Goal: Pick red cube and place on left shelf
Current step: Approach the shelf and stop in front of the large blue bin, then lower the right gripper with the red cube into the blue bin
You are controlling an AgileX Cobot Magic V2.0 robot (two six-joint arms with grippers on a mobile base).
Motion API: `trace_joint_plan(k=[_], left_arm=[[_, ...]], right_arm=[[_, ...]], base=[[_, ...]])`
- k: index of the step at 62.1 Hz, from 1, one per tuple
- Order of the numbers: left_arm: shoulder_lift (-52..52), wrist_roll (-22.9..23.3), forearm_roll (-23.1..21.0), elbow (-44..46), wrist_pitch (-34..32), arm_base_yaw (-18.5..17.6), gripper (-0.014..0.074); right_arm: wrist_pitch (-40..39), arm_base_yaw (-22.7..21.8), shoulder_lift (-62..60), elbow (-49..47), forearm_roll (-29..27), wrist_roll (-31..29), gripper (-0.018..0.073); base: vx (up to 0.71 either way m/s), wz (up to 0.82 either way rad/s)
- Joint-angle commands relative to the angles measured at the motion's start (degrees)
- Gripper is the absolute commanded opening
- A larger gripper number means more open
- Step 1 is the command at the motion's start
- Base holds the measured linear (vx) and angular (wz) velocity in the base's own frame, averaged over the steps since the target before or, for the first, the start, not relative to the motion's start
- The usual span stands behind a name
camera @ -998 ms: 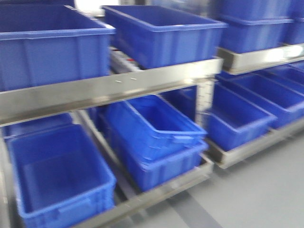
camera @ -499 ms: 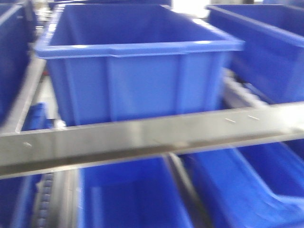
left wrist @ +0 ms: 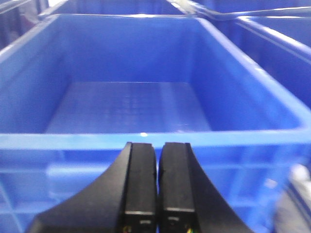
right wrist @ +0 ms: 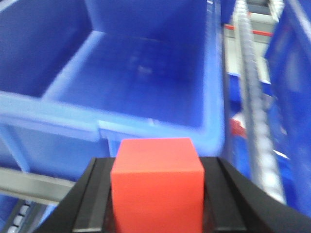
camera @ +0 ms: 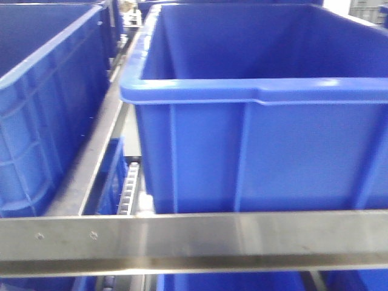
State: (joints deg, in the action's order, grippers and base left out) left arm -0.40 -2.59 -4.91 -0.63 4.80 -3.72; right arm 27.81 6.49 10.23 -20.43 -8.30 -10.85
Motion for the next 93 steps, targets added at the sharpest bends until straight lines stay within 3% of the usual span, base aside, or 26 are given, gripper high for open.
trace_joint_plan(k=[1,76,84,93], left_arm=[[-0.84,0.27,-0.09,-1.36,-4.8,-0.36,0.0101],[-0.84,0.27,-0.09,-1.36,-4.8,-0.36,0.0101],[-0.84,0.27,-0.09,-1.36,-4.8,-0.36,0.0101],[-0.84,0.27,-0.09,-1.36,-4.8,-0.36,0.0101]], right_arm=[[-5.12,-0.2,0.66,-1.57,-0.33,-0.19,0.0086],[-5.78,-0.2,0.66,-1.71,-0.45,-0.19,0.0086],[-5.33,-0.2,2.65,-6.81,-0.45,-0.19,0.0086],[-0.33,0.64,12.2,-19.0,-0.45,-1.0,0.0086]], base=[[0.17,0.13],[0.02,0.04],[0.0,0.0],[0.0,0.0]])
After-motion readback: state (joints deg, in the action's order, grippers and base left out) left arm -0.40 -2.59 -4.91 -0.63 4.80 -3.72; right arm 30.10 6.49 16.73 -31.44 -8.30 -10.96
